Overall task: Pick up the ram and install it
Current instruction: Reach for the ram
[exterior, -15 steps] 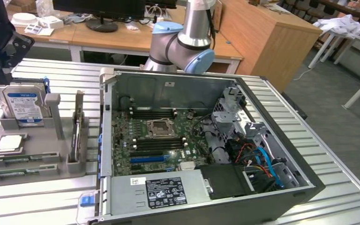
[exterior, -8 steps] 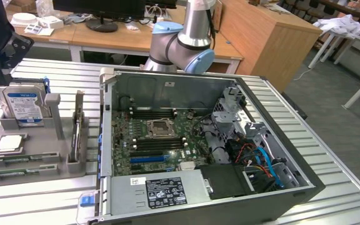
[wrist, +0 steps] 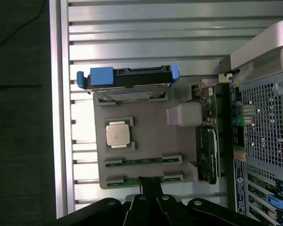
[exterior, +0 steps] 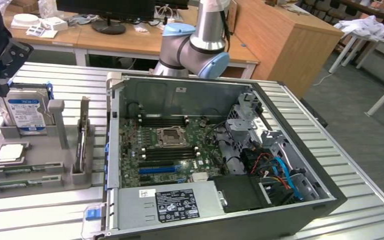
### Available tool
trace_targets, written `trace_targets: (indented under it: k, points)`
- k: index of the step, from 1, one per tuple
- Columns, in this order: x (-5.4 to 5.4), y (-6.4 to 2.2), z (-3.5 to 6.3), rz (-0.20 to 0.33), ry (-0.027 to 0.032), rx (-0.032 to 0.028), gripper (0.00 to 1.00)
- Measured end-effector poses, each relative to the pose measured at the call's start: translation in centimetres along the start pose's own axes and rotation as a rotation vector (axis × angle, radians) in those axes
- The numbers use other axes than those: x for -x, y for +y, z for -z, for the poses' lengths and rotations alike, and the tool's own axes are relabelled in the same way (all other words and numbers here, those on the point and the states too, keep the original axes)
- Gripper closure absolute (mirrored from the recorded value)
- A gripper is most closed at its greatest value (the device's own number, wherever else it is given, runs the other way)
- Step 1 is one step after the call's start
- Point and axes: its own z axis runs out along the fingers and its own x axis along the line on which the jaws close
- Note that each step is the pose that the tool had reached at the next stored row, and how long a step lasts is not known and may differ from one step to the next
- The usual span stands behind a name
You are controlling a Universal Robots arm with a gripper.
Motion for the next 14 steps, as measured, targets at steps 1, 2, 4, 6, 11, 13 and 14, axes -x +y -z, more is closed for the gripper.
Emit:
trace_targets:
  k: [1,2,4,6,11,13,14]
  points:
    - [0.00,0.00,0.00,0.000,0.0000,0.0000,0.89]
    - [0.00,0.00,0.00,0.000,-0.0001,0.0000,0.89]
    - [0.00,0.00,0.00,0.000,0.0000,0.0000,0.89]
    - [0.00,-0.01,0.00,0.000,0.0000,0.0000,0.89]
    - [0.00,-0.01,0.00,0.006,0.0003,0.0000,0.89]
    - [0.00,-0.01,0.01,0.016,0.0008,0.0001,0.89]
    - [0.00,-0.01,0.00,0.024,0.0011,0.0002,0.89]
